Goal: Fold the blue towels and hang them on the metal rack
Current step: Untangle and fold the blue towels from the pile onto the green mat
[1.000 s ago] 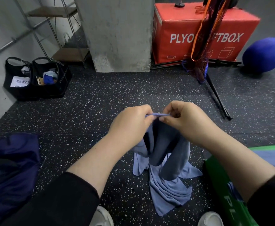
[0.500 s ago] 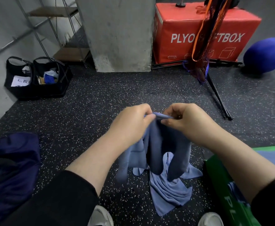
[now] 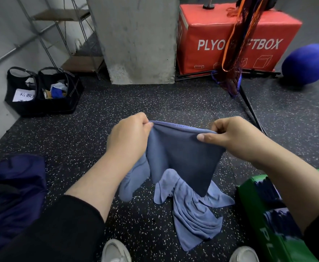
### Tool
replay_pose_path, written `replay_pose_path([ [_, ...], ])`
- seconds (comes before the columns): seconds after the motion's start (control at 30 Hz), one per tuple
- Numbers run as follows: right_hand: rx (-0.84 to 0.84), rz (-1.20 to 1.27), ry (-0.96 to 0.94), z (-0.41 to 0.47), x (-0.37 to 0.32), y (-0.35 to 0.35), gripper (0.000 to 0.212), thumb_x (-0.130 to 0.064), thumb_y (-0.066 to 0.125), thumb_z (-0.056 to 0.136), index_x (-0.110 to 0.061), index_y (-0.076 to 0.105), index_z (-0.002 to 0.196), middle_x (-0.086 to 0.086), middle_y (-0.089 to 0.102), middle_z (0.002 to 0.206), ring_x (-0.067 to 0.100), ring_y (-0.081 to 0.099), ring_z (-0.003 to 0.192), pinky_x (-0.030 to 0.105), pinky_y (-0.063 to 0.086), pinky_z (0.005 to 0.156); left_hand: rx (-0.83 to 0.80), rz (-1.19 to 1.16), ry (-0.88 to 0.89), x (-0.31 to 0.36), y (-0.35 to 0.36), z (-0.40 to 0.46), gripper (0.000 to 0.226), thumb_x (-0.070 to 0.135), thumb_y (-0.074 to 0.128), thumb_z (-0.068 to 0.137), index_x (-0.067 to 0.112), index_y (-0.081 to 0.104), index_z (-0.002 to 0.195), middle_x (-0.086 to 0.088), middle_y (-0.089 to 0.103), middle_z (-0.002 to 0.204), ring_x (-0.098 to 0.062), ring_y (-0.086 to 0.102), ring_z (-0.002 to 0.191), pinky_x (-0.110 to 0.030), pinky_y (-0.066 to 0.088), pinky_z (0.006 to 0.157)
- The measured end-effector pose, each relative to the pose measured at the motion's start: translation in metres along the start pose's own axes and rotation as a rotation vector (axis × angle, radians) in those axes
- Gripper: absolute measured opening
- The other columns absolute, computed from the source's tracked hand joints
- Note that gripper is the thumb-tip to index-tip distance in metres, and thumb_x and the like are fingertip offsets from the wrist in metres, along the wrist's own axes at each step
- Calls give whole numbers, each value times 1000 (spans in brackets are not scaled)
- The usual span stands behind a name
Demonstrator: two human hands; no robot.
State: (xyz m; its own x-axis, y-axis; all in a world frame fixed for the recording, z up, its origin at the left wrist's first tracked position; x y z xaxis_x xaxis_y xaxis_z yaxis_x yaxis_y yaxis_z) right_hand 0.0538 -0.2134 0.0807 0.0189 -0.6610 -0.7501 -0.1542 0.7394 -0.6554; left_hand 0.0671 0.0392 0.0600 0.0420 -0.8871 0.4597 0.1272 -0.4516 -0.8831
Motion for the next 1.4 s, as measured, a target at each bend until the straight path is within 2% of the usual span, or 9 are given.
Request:
replay_pose_path([
  [0.13, -10, 229, 10, -3, 2, 0, 35, -31, 78, 86, -12, 55, 67, -5, 40, 54, 7, 32, 48, 21, 24, 46, -62, -147, 8, 9, 4, -4, 17, 39, 59, 100, 27, 61, 88, 4, 65, 85, -26, 60, 91, -35, 41, 72],
  [0.3, -25, 549, 124, 0, 3, 16, 21, -20, 75, 89, -12, 60, 76, 6, 52, 66, 15, 47, 58, 26, 38, 53, -141, -401, 4, 21, 10, -10, 29, 26, 54, 104, 22, 65, 131, 3, 65, 132, -13, 58, 122, -27, 43, 102],
  [0.47, -96, 604, 168, 0, 3, 29, 21, -14, 59, 100, -12, 66, 81, 12, 62, 80, 23, 56, 73, 29, 53, 61, -194, -387, 55, 30, 18, -19, 43, 18, 42, 108, 31, 49, 148, 0, 59, 137, -16, 53, 126, -22, 35, 95],
  [0.67, -88, 602, 180, -1, -4, 41, 25, -12, 48, 105, -9, 71, 94, 26, 73, 101, 26, 68, 82, 42, 60, 81, -102, -428, 141, 41, 24, -26, 48, 19, 63, 97, 33, 57, 142, 4, 61, 80, -21, 61, 85, -38, 51, 84],
  [0.9, -133, 690, 148, -2, -7, 46, 36, -3, 40, 101, -10, 75, 96, 20, 75, 99, 23, 70, 82, 33, 58, 76, -120, -696, -12, 50, 33, -33, 40, 10, 72, 92, 22, 68, 129, -2, 72, 90, -16, 70, 89, -32, 57, 88],
  [0.97, -136, 684, 133, -2, -6, 47, 38, -3, 40, 100, -10, 76, 95, 16, 77, 99, 28, 73, 89, 36, 59, 81, -121, -819, -121, 51, 35, -37, 23, 11, 73, 92, 19, 76, 113, 4, 76, 90, -5, 71, 86, -18, 55, 78],
  [1.07, -142, 681, 130, -2, -6, 50, 38, -2, 39, 100, -8, 77, 95, 19, 76, 100, 36, 72, 101, 44, 59, 91, -65, -865, -193, 49, 39, -39, 6, 18, 75, 91, 19, 78, 87, 5, 77, 80, -4, 69, 74, -24, 53, 68],
  [1.23, -130, 690, 129, -3, -7, 50, 33, 2, 41, 96, 0, 74, 92, 27, 73, 97, 30, 70, 83, 38, 62, 82, 6, -781, -99, 49, 39, -37, 6, 19, 75, 90, 22, 80, 91, 8, 76, 84, -10, 72, 84, -41, 59, 83],
  [1.4, -164, 839, 203, -1, -10, 51, 27, 0, 43, 94, 16, 63, 103, 18, 57, 82, 25, 55, 75, 25, 55, 65, 94, -547, 183, 54, 40, -42, 11, 16, 73, 91, 19, 82, 97, 8, 69, 92, -10, 66, 88, -36, 52, 84],
])
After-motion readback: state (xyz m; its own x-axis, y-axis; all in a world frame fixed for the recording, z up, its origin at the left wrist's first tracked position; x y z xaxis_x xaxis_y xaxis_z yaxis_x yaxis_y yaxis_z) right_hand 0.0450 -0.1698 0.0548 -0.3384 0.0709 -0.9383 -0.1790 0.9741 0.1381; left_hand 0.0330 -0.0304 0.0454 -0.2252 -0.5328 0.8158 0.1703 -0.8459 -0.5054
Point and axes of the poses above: each hand's wrist, its own z-axis towards the middle knuckle, its own y-axis out of the palm, x = y × z, the point moved 1 cm from there along z, towards the middle knuckle
